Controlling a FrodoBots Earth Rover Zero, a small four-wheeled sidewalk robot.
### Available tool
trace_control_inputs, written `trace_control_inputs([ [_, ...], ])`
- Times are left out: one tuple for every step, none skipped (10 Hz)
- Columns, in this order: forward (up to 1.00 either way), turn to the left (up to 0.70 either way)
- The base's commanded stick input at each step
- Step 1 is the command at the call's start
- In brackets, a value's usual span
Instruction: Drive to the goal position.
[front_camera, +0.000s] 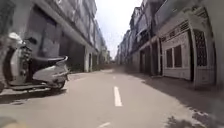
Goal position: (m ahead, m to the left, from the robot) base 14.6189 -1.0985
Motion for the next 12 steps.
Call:
trace_control_inputs([
  [1.00, 0.00],
  [1.00, 0.00],
  [1.00, 0.00],
  [1.00, 0.00],
  [1.00, 0.00],
  [1.00, 0.00],
  [1.00, 0.00],
  [1.00, 0.00],
  [1.00, 0.00],
  [1.00, 0.00],
  [1.00, 0.00],
  [1.00, 0.00],
])
